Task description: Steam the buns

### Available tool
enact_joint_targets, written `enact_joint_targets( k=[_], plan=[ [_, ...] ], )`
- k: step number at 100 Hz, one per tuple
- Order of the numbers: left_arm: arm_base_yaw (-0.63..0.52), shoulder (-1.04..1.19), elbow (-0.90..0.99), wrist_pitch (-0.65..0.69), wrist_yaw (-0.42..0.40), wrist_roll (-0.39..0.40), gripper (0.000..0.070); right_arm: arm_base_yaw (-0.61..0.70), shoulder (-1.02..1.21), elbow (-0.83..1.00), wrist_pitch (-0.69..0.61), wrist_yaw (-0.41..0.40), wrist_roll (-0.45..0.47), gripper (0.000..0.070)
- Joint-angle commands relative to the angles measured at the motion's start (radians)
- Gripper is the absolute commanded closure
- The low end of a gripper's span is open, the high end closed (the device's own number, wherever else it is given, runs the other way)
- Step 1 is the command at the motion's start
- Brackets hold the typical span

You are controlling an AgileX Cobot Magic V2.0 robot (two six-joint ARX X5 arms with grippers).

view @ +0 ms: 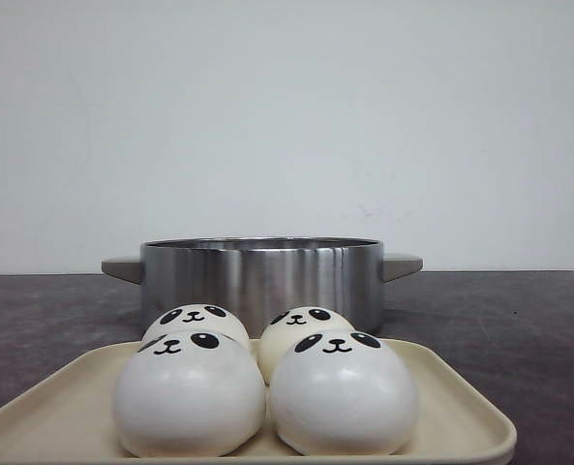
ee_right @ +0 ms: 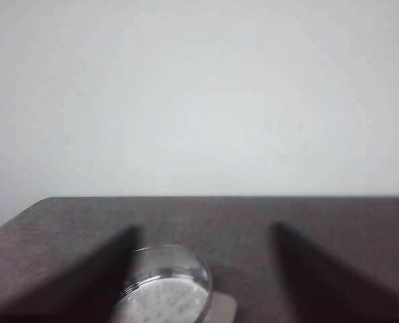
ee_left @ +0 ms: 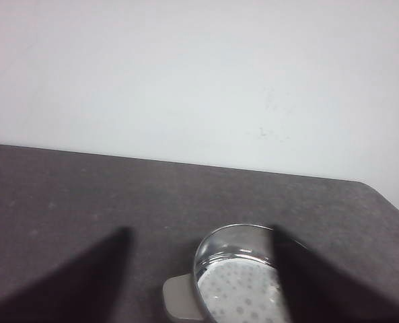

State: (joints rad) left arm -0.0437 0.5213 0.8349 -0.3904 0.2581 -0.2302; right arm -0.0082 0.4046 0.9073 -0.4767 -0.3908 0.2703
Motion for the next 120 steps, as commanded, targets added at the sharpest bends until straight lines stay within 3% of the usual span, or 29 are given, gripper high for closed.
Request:
enact_joint_targets(
  k=[1,24,35,48,60,75,88,104,120],
  plan=[
    [-0.008,0.0,0.019,0.006,0.002,0.009,0.0137,-0.001,0.007,0.008,0.002,-0.002,0.037,0.0],
    [-0.024,0.0,0.019,-0.074,0.001,0.01,0.0134,-0.001,0.031,0.008,0.019,-0.007,0.037,0.0],
    [-0.047,0.001,0.019,-0.101,0.001,0.01,0.0138,0.003,0.091,0.011,0.019,-0.056,0.036,0.0011],
    [-0.073,0.003,0.019,-0.119,0.001,0.009,0.0139,0.063,0.192,0.03,0.011,-0.06,0.033,0.0023],
    [-0.083,0.009,0.019,-0.139,0.001,0.009,0.0139,0.19,0.299,0.071,-0.04,0.011,0.028,0.0024],
    [-0.085,0.016,0.019,-0.148,0.001,0.009,0.0139,0.431,0.45,0.13,-0.128,0.177,0.008,0.0025],
    [-0.098,0.016,0.019,-0.148,0.001,0.008,0.0139,0.621,0.605,0.152,-0.179,0.286,0.079,0.0027],
    [-0.124,0.015,0.019,-0.151,0.002,0.001,0.0139,0.701,0.814,0.153,-0.22,0.24,0.136,0.0099],
    [-0.154,0.014,0.019,-0.182,0.002,0.002,0.0139,0.751,1.017,0.153,-0.214,0.234,0.149,0.0101]
  ],
)
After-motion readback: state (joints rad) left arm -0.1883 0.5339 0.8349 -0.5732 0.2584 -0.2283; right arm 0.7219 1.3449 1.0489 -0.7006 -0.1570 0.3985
